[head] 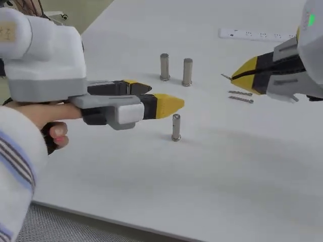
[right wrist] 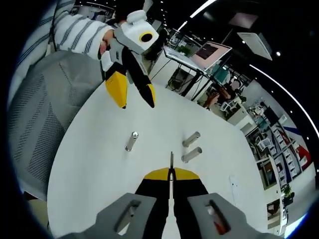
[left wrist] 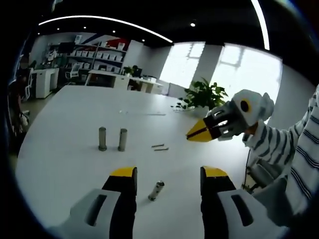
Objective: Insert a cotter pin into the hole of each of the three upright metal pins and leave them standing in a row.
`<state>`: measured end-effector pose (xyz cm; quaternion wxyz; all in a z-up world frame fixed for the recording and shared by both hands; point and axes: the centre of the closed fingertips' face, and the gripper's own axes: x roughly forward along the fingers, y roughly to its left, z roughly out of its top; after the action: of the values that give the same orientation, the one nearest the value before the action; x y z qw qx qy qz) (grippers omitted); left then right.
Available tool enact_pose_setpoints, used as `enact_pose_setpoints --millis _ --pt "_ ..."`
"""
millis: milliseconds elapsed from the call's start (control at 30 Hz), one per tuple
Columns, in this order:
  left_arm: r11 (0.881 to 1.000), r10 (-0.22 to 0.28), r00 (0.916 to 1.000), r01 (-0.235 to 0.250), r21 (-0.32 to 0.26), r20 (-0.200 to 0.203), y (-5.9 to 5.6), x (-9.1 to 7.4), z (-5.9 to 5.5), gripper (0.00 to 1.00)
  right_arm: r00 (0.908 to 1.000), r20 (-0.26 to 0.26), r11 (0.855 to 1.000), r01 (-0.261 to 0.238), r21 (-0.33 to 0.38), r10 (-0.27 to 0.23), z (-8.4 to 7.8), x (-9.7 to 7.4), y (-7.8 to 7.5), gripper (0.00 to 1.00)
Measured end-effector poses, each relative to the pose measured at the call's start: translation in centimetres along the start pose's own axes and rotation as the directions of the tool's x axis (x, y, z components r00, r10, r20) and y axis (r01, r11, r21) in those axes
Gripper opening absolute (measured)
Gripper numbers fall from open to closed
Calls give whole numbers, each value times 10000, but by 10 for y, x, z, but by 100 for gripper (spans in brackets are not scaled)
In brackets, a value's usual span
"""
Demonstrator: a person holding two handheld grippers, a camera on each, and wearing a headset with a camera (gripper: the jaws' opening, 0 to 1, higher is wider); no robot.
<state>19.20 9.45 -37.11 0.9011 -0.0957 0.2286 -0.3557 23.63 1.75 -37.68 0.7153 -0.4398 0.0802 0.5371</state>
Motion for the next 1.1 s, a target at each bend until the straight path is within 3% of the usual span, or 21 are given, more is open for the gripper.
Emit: enact_pose_setpoints --millis 67,200,333,433,567,633,833,1100 --pt "10000 -86 10000 86 18 29 -2 3 3 46 9992 -299 9973 227 -692 -248 0 1 2 0" --pt "9995 -259 9995 261 -165 158 -3 9 9 42 9996 -120 9959 234 -879 -245 10 3 10 0" --pt "9962 -574 9979 591 -635 293 -7 13 13 34 9998 -2 9940 195 -1079 -197 21 6 19 0" --pt "9957 -678 9972 695 -614 300 -10 15 13 27 9998 85 9928 179 -1181 -170 27 9 24 0" --pt "9931 -911 9956 924 -724 206 -15 17 12 20 9999 145 9929 68 -1191 -51 33 13 28 0" --pt "9921 -987 9950 993 -772 119 -17 19 9 18 9997 138 9872 226 -1581 -207 35 14 26 0" --pt "9896 -1194 9928 1189 -808 -14 -20 23 4 13 9998 186 9822 96 -1874 -62 42 13 32 0" --pt "9866 -1378 9905 1373 -877 -2 -29 26 4 1 9994 351 9822 8 -1876 59 48 13 36 0"
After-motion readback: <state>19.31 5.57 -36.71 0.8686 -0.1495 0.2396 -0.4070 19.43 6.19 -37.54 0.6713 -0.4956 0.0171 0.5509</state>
